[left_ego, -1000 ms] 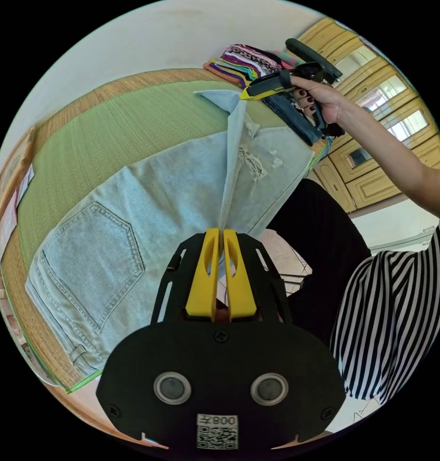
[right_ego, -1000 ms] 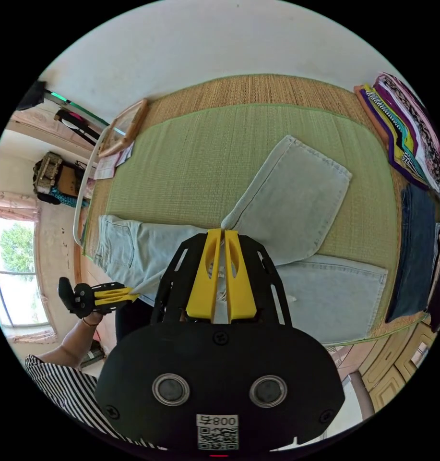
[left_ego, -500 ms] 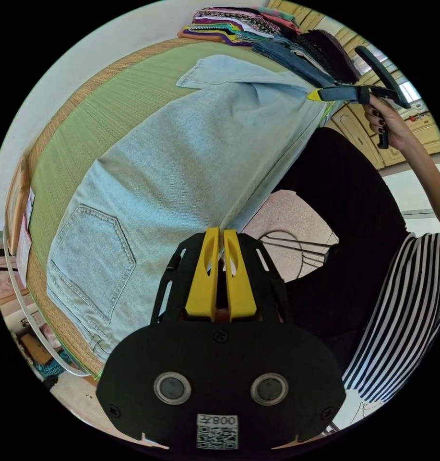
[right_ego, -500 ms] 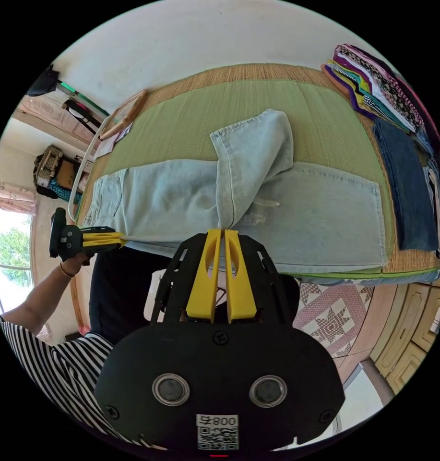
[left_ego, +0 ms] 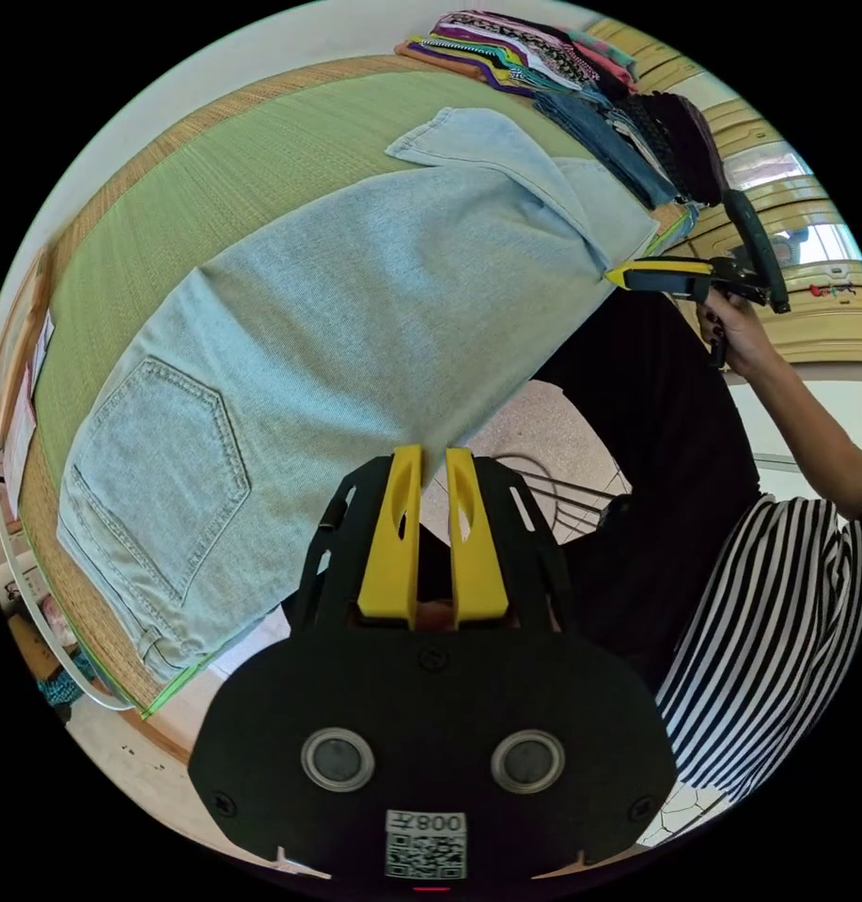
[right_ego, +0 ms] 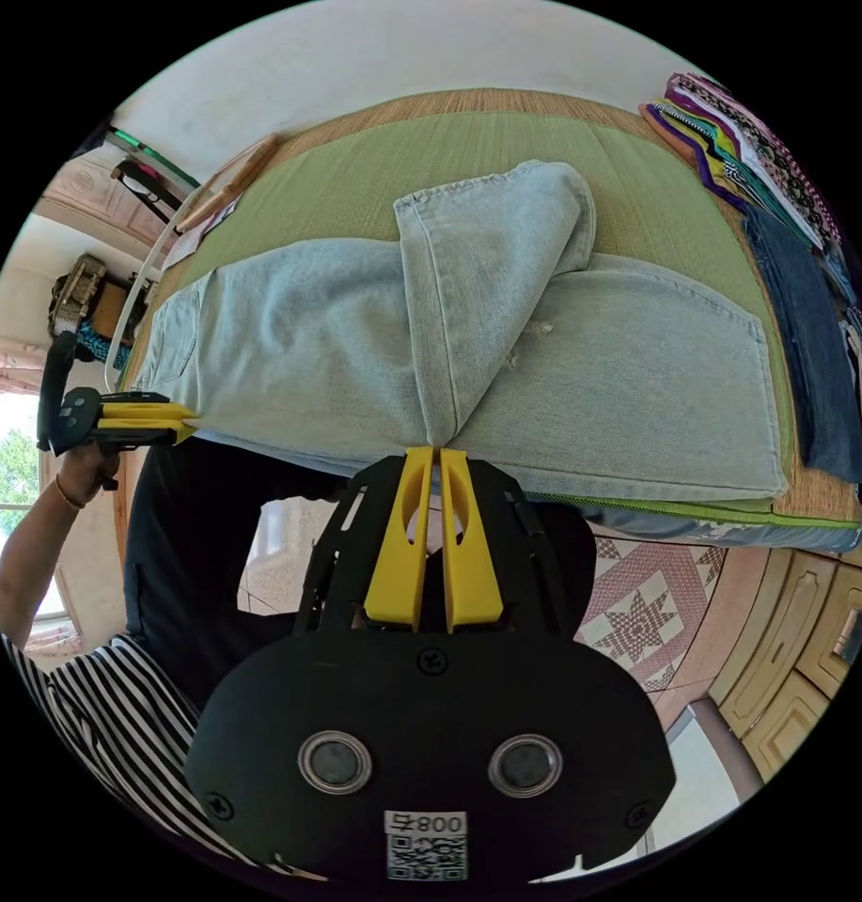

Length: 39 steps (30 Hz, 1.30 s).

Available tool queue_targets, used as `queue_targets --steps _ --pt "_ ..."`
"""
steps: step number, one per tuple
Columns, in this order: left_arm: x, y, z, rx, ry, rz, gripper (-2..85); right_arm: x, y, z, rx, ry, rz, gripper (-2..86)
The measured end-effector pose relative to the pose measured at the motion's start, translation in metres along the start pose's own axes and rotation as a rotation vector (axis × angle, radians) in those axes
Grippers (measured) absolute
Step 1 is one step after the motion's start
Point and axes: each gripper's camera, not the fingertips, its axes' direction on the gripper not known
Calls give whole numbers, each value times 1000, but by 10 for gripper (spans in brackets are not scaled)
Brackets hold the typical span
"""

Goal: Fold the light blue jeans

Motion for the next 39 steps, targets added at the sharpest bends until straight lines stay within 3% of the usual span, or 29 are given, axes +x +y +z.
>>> queue_targets --steps 4,9,14,20,25,33,39 --pt "-5 8 -12 47 20 -42 40 8 -2 4 -34 -10 -2 10" --pt "-12 -13 -18 183 208 -75 44 15 0 5 -34 -21 -13 11" --pt "-14 -95 -4 287 447 -85 66 29 2 5 -33 -72 -2 13" --pt "-34 -173 34 238 545 -250 71 44 7 4 -26 -145 12 17" --pt "-37 -190 48 214 542 -294 25 59 12 3 -21 -236 33 24" --pt "-16 -205 32 305 561 -156 7 82 33 -12 39 -318 88 47" --pt "36 -235 31 261 464 37 7 107 50 -69 264 -300 149 65"
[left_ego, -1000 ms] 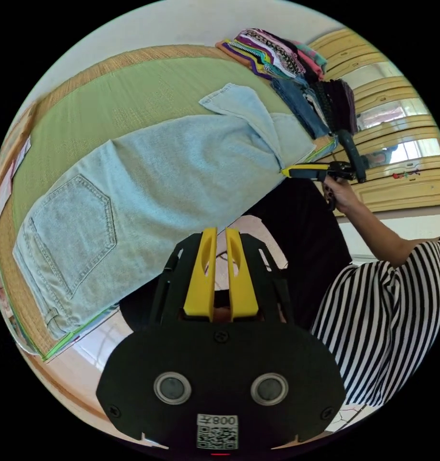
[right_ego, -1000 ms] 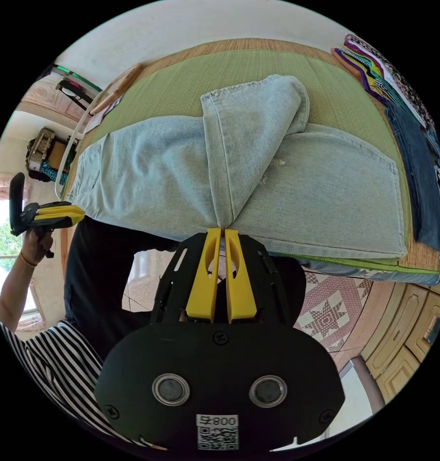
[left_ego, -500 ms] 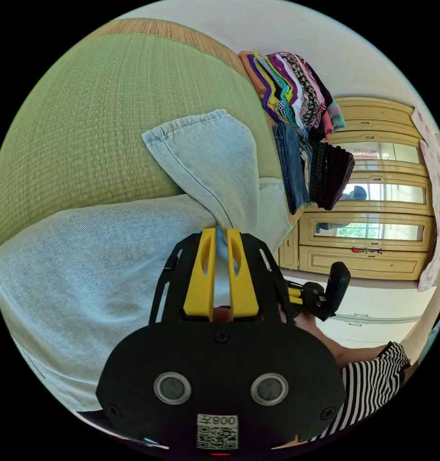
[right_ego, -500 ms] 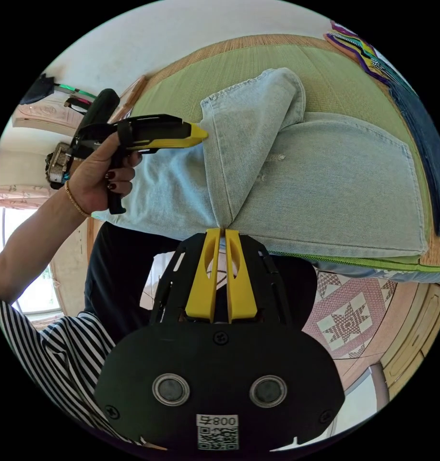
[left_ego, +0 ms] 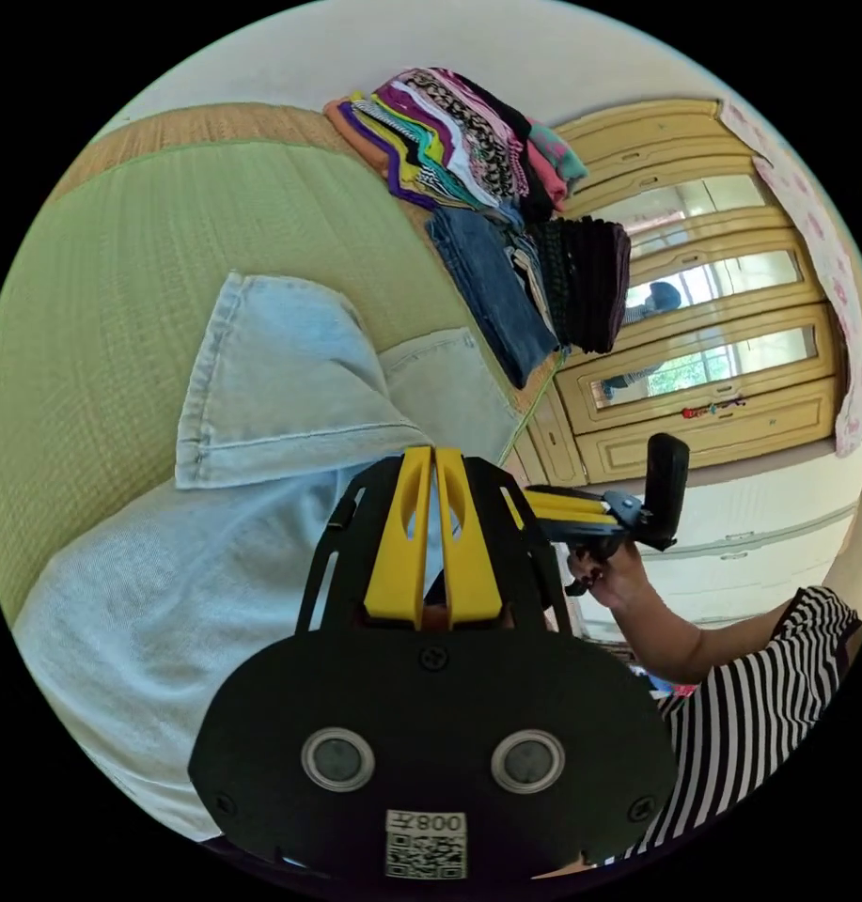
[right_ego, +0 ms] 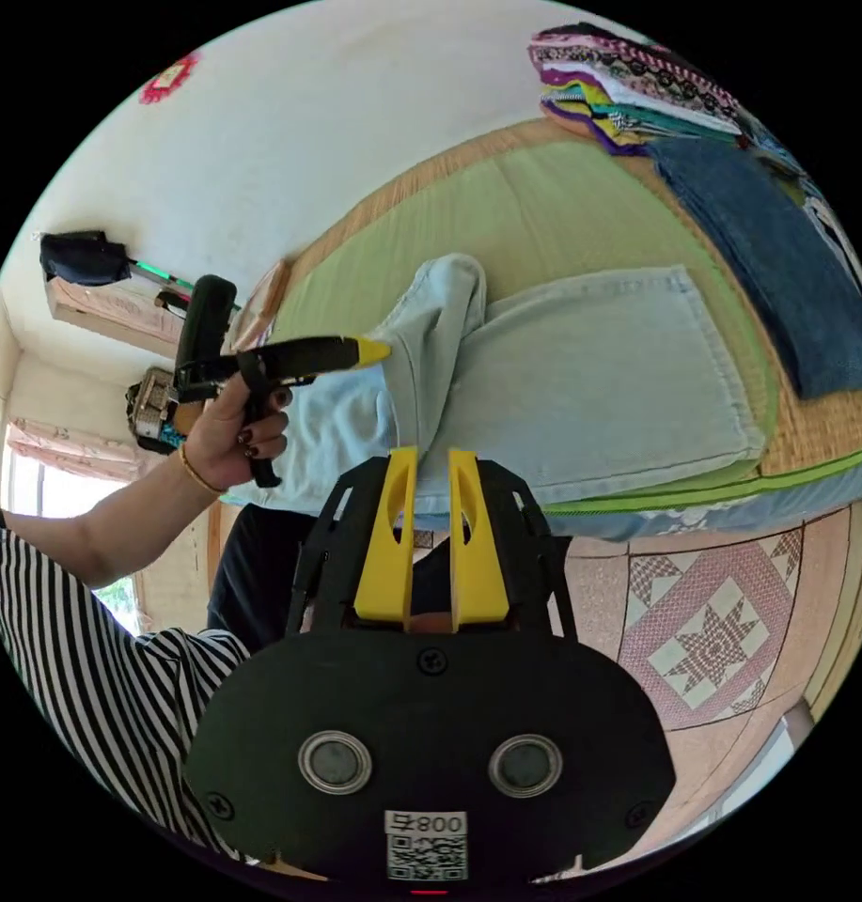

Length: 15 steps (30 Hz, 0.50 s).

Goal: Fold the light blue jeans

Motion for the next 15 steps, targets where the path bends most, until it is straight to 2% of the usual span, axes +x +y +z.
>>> queue_targets --steps 6,15 --pt "26 -17 43 -123 -82 94 7 -41 -9 -25 112 72 -149 82" --pt "27 9 47 -104 -58 87 3 -136 -30 30 -33 127 -499 86"
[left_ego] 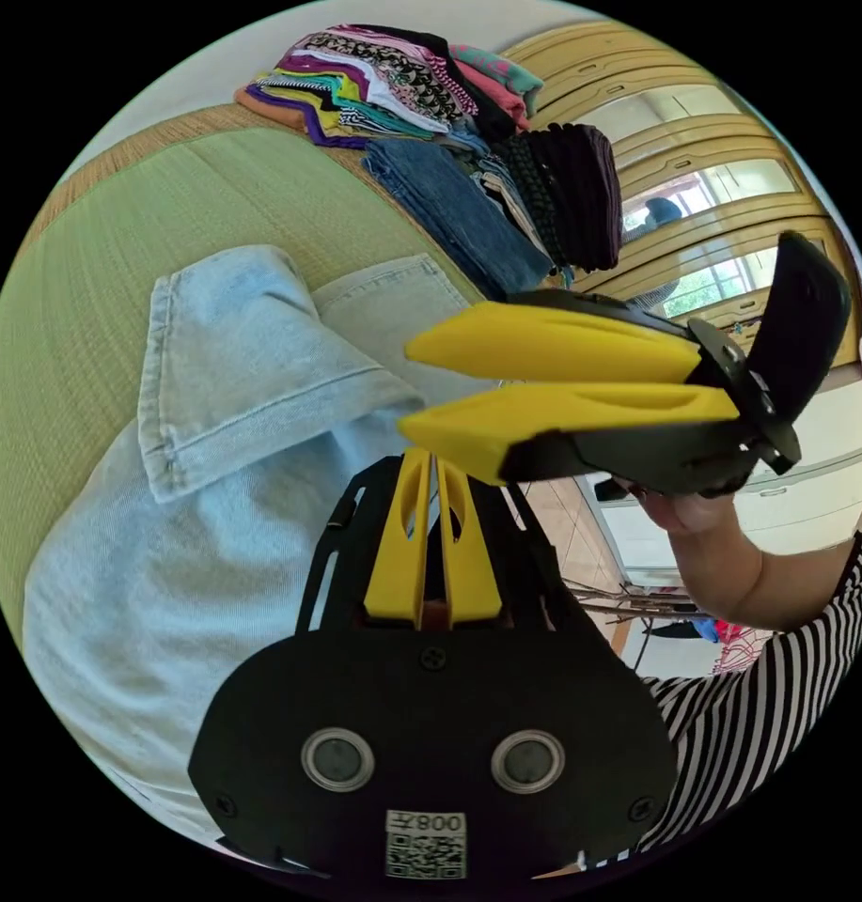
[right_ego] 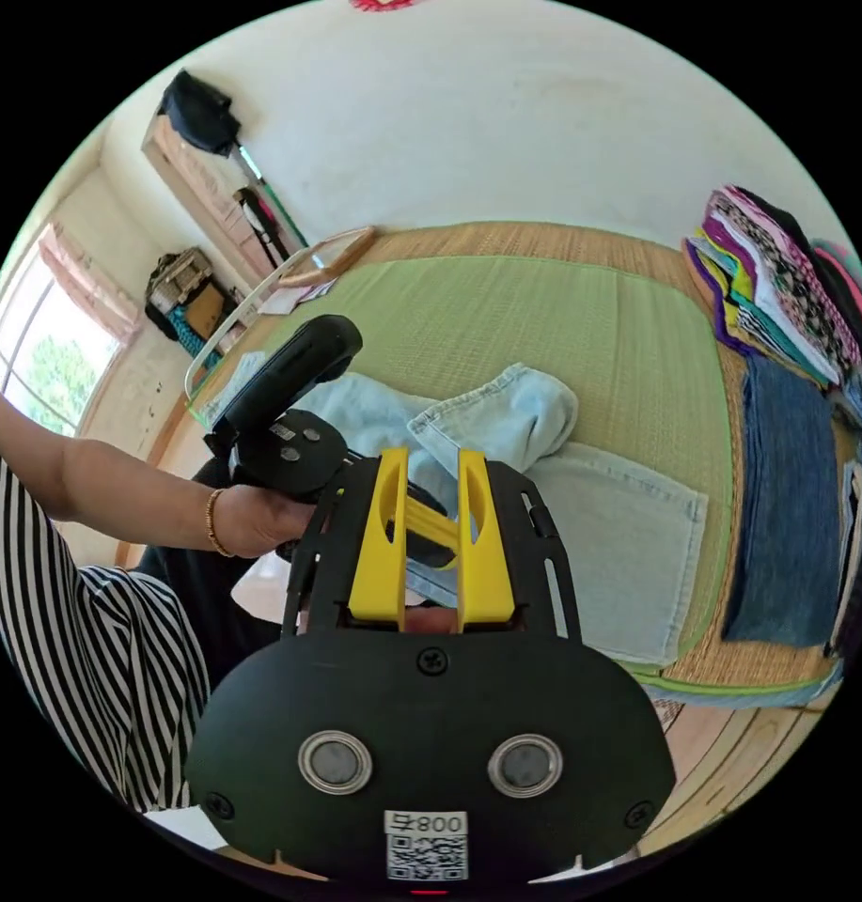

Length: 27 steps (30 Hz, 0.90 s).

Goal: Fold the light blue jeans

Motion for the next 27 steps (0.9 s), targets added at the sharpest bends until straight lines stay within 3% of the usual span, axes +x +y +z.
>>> queue_targets --steps 5,10,14,27 --pt "-24 38 -16 5 5 -103 1 -77 -31 64 -131 209 -298 85" --pt "-47 56 -30 28 -11 -204 1 -117 -29 114 -190 389 -449 76" --pt "-58 60 -32 39 -27 -255 1 -132 -24 134 -194 494 -477 55" --pt "-58 39 -30 72 -48 -287 2 -127 -5 124 -158 543 -501 6"
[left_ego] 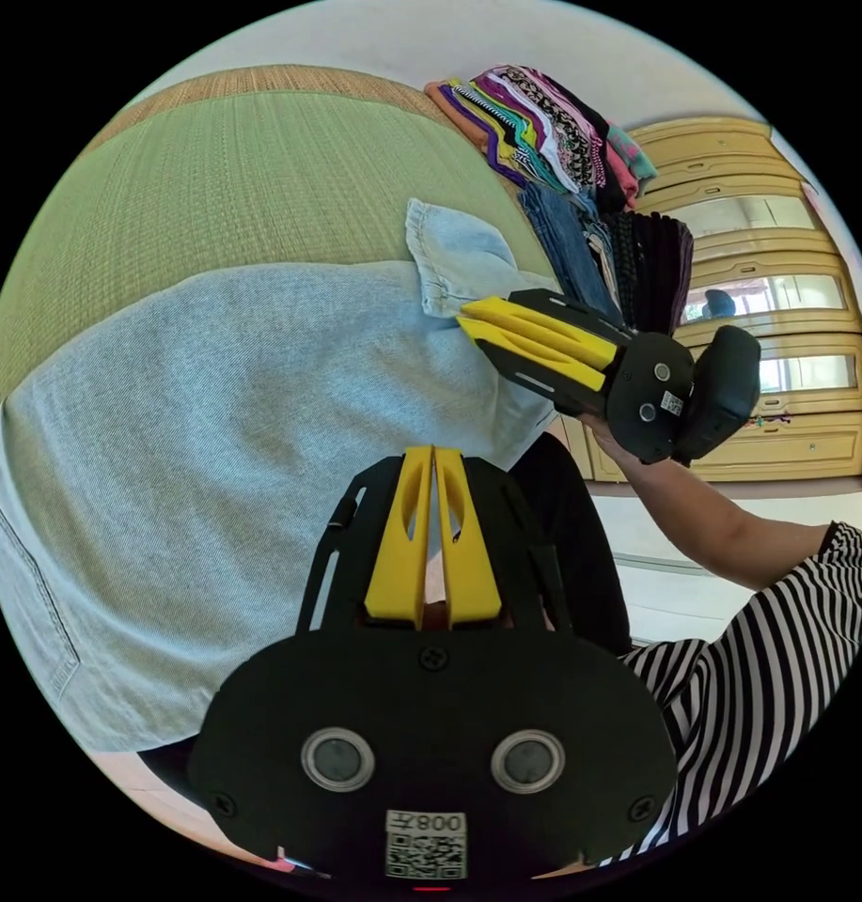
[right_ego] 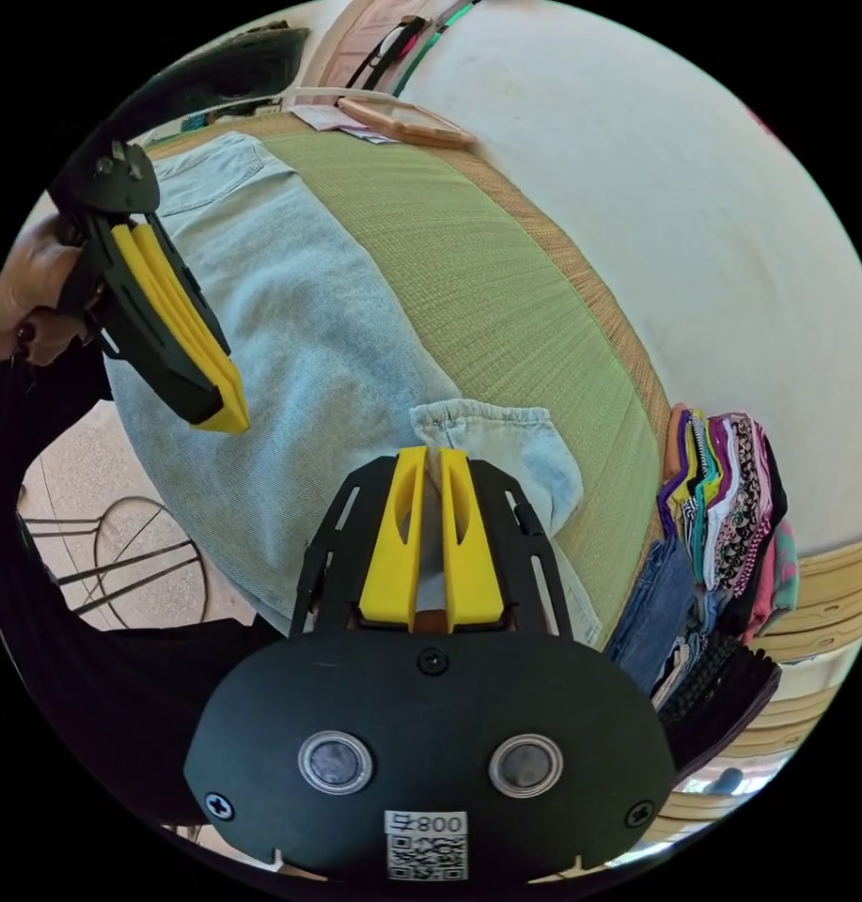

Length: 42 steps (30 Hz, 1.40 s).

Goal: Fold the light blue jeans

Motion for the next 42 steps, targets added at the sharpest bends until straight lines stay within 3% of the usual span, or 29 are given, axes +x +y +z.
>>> queue_targets --steps 6,9,14,23,37,42 --pt "11 -19 -2 43 -5 13 2 36 33 -10 50 -55 138 -1" --pt "19 -39 -5 83 9 38 3 78 73 -35 143 -102 324 -1" --pt "51 -98 1 116 21 180 10 172 207 -67 315 -249 815 -1" --pt "124 -205 69 5 -15 350 38 232 402 -9 331 -455 1309 1" --pt "206 -312 172 -217 -214 456 43 267 526 42 348 -572 1463 1" --pt "222 -319 169 -170 -192 486 13 279 552 48 375 -599 1474 1"
